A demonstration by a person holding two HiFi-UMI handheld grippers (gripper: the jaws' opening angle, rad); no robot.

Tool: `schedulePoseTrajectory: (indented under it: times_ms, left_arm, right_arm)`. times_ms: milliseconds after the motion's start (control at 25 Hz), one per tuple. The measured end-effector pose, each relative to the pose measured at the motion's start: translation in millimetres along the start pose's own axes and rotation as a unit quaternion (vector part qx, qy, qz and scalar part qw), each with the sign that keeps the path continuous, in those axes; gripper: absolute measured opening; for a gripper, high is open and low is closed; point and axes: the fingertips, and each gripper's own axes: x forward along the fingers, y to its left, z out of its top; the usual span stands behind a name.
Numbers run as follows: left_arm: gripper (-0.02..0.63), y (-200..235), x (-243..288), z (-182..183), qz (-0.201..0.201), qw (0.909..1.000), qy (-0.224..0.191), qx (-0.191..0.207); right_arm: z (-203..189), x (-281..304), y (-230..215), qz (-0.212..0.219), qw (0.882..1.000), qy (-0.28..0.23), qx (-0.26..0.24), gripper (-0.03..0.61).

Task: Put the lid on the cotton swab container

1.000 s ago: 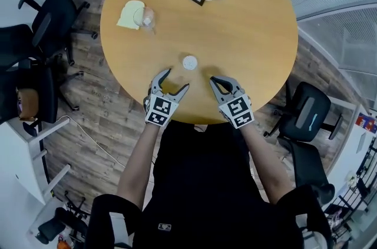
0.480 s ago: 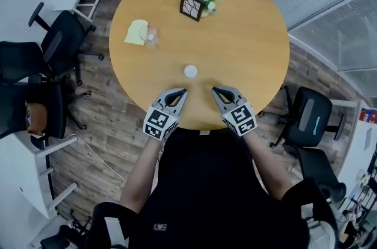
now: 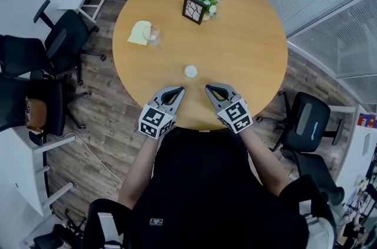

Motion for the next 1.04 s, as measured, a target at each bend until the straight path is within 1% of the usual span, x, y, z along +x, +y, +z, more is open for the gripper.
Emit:
schedulePoseTrajectory:
  times_ms: [280, 480, 600, 680, 800, 1040]
  left_arm:
    - [0.006, 4, -4, 9, 0.011, 0.9999, -0.012, 0.005]
    - [0.006, 3, -6, 8, 0.019, 0.9997, -0.012, 0.003]
    - [0.006, 3, -11, 4, 0.026, 0.9996, -0.010, -0.007]
    - [0.006, 2, -12, 0, 0.027, 0.9995, -0.008, -0.014]
    - [0.006, 2, -7, -4, 0.024, 0.9996, -0.004, -0.014]
    - [0.006, 4, 1, 3, 0.023, 0.9996, -0.006, -0.013]
  right_arm:
    - [0, -2, 3, 0.004, 1.000, 0.002, -0.010, 0.005]
    - [-8, 0, -5, -0.007, 1.000, 0.002, -0.006, 0.005]
    - [-9, 0, -8, -0.013, 1.000, -0.001, -0.002, 0.005]
    - [-7, -2, -8, -0.013, 1.000, 0.000, -0.001, 0.005]
    - [-5, -3, -10, -0.013, 1.000, -0.003, -0.001, 0.005]
    - [-9, -4, -6, -0.011, 1.000, 0.003, 0.004, 0.005]
